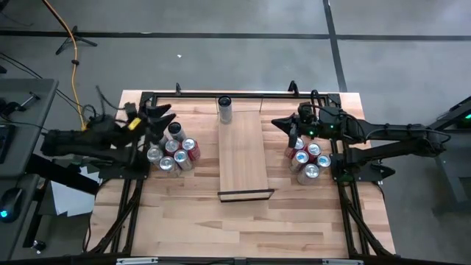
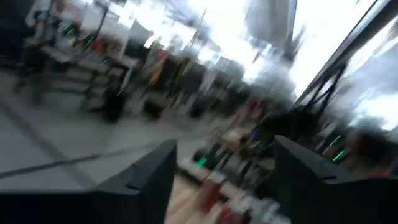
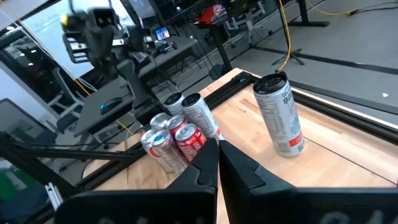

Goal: Place canned beverage on shelf
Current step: Put the right white/pink soda can on the shelf aligned with the other white/pink soda cans

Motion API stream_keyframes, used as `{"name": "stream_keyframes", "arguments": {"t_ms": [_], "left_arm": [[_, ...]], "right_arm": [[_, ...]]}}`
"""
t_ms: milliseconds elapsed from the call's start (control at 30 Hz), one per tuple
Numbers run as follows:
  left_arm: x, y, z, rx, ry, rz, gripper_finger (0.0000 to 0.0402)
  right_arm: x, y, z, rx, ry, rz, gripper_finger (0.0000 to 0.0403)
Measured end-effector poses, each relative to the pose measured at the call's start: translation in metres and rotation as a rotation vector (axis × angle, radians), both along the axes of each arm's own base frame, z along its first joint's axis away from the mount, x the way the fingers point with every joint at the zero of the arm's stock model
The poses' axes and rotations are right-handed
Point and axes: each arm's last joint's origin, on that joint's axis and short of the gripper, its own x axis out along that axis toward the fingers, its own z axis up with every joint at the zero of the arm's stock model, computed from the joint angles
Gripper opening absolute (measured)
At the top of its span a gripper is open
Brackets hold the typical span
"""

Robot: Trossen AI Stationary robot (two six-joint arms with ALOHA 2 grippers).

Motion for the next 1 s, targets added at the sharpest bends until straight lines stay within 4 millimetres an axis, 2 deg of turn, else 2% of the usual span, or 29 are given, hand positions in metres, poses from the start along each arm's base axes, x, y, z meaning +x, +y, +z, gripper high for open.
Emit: {"name": "stream_keyframes", "arguments": {"t_ms": [200, 333, 467, 600, 733, 1000], "left_arm": [[0.030, 0.016, 0.030, -0.085, 0.456, 0.128, 0.0295], [0.039, 0.034, 0.046, -0.236, 0.732, 0.176, 0.0308], [0.046, 0.048, 0.053, -0.470, 0.906, 0.187, 0.0310], [0.054, 0.054, 0.038, -0.639, 1.070, 0.224, 0.0310], [0.064, 0.058, 0.014, -0.708, 1.237, 0.278, 0.0310], [0.076, 0.071, -0.020, -0.772, 1.320, 0.240, 0.0310]], "right_arm": [[0.000, 0.001, -0.001, -0.033, 0.018, 0.033, 0.0000], [0.000, 0.001, -0.003, -0.047, 0.050, 0.058, 0.0000], [-0.001, 0.002, -0.008, -0.048, 0.097, 0.069, 0.0000], [-0.002, 0.002, -0.012, -0.038, 0.145, 0.081, 0.0000], [-0.003, 0.002, -0.015, -0.031, 0.178, 0.085, 0.0000], [-0.004, 0.002, -0.016, -0.005, 0.179, 0.079, 0.0000]]}}
